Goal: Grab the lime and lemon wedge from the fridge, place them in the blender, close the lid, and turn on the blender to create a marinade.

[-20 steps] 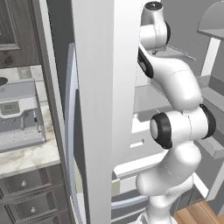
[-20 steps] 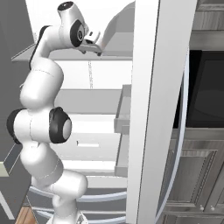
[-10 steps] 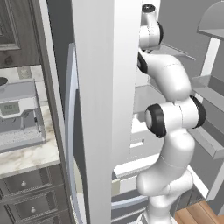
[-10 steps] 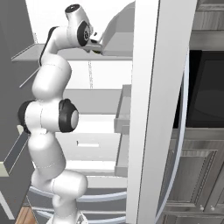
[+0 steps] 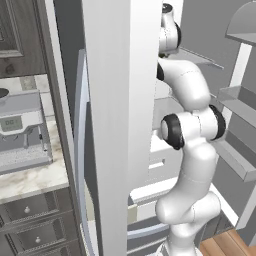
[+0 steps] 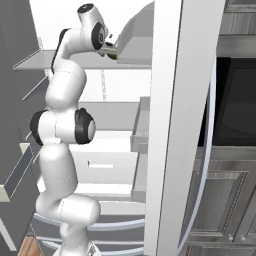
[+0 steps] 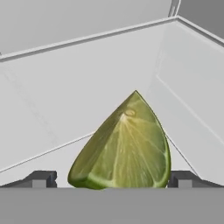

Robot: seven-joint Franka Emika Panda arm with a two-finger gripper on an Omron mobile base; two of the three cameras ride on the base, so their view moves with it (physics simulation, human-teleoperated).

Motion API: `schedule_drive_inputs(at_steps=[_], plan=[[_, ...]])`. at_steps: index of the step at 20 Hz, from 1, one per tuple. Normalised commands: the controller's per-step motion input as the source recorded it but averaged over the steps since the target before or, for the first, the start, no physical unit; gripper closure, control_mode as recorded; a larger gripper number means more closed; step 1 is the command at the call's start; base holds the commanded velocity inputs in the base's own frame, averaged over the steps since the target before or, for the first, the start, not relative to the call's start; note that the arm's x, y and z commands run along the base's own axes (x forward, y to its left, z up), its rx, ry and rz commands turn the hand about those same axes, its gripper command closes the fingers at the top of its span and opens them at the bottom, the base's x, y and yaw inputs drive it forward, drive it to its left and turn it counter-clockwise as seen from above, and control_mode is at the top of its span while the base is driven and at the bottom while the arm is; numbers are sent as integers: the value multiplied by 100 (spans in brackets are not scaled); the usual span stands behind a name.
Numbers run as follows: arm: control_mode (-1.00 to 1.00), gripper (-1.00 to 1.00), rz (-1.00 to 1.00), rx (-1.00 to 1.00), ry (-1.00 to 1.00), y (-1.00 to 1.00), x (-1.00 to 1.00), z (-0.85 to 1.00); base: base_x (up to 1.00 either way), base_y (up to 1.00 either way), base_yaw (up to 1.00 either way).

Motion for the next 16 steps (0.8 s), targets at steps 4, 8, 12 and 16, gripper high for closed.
schedule_drive_inputs(at_steps=[4,8,12,16], plan=[[-100,-100,0,0,-1,-4,18,-21,0,0,0],[-100,-100,0,0,0,-14,0,-34,0,0,0],[-100,-100,0,0,-6,-9,1,-9,0,0,0],[-100,-100,0,0,-9,-1,1,-24,0,0,0]])
